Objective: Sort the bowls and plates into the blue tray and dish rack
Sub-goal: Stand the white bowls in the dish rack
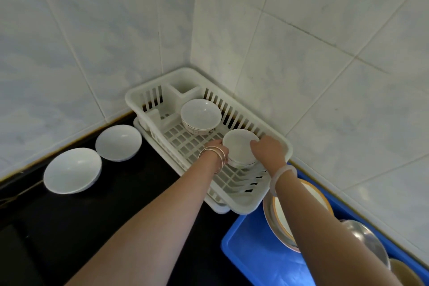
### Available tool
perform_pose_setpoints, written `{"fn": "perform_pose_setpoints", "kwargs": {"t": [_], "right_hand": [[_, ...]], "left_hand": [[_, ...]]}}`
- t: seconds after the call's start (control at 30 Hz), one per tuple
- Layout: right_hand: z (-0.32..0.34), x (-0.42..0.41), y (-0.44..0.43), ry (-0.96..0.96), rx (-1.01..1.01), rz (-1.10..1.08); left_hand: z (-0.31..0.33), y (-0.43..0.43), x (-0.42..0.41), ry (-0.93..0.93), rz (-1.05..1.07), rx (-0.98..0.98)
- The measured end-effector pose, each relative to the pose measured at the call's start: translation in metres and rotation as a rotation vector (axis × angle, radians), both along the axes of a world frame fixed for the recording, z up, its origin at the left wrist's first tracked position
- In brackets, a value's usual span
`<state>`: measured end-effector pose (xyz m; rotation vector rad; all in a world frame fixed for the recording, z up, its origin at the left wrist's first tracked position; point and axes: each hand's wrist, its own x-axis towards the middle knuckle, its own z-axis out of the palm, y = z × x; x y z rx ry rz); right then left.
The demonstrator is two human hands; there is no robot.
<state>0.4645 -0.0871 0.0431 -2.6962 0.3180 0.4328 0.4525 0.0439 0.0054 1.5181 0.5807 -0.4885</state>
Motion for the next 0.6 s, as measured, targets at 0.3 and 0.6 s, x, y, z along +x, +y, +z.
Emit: {"fn": "perform_pose_setpoints", "kwargs": {"t": [0.3,0.6], "right_hand": [[0.021,-0.021,0.001,-0.114,0.158,0.041],[0.037,-0.086,0.096,-0.228,0.564,0.152]], "left_hand": [[0.028,0.015,-0.013,-0.108,-0.135,0.159],[0.043,0.118,-0.091,-0.280,0.123,0.402]]}}
